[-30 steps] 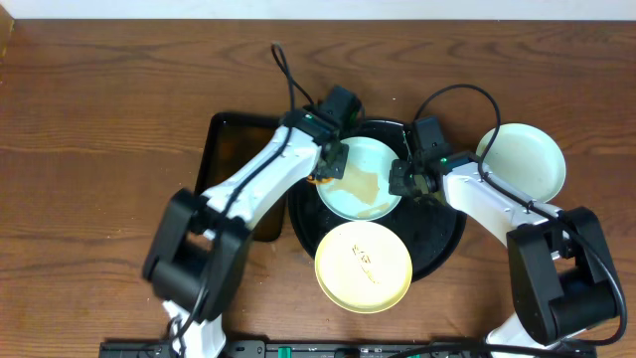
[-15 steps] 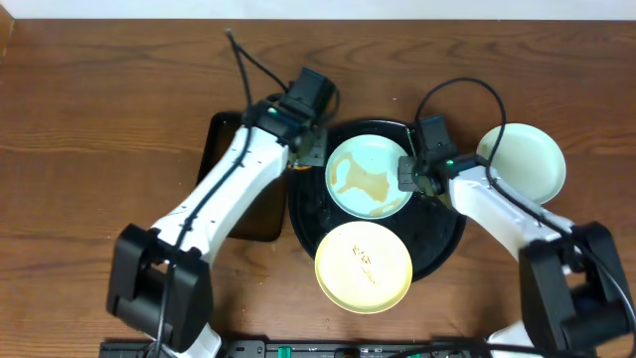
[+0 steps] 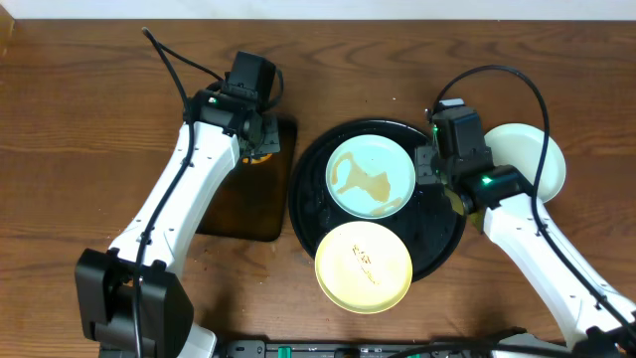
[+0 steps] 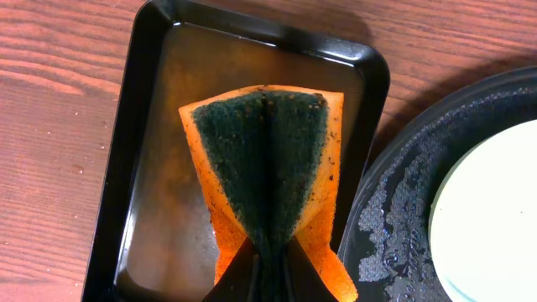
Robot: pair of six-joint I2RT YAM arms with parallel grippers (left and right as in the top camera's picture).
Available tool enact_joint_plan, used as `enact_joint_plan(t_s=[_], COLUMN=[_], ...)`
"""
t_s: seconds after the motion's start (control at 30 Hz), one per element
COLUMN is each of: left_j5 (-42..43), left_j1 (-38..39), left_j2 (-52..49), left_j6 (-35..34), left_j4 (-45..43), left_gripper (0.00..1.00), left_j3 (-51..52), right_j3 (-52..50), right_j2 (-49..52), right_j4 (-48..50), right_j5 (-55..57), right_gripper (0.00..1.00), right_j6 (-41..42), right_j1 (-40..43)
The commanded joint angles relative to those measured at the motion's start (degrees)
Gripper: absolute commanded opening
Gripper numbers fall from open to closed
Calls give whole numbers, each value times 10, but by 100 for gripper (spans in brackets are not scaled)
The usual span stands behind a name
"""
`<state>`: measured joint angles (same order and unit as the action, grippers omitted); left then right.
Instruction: Clean dirty plates on tray and stack at the side
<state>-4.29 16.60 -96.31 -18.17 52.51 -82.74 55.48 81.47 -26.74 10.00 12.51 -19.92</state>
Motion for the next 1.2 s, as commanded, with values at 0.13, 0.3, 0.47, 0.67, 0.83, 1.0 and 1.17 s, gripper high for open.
enact_joint_plan(t_s=[0.13,0.3,0.47,0.67,0.83,1.0,1.17], left_j5=[-7,-7,-7,-7,-7,-7,-7], left_j1=[-2,-2,-2,-2,-2,-2,-2], left_j2=[6,6,6,6,6,6,6], left_j6=[-4,-4,-4,-4,-4,-4,-4], left_j4=[10,13,12,12,12,12,12], left_gripper=[7,8,7,8,8,8,7], left_j3=[-2,0,0,0,0,0,0], right_j3=[-4,-4,-4,-4,-4,-4,-4], right_j2=[80,140,189,222,220,219,219], right_j4=[4,14,36,55,65,71,88], right_j5=[-76,-165,-294,-357,-364,-402,-429], right_gripper=[19,23,24,31,38,47,48], right_j6=[42,42,40,35,35,35,36], right_j1=[25,80,126,127,129,134,137])
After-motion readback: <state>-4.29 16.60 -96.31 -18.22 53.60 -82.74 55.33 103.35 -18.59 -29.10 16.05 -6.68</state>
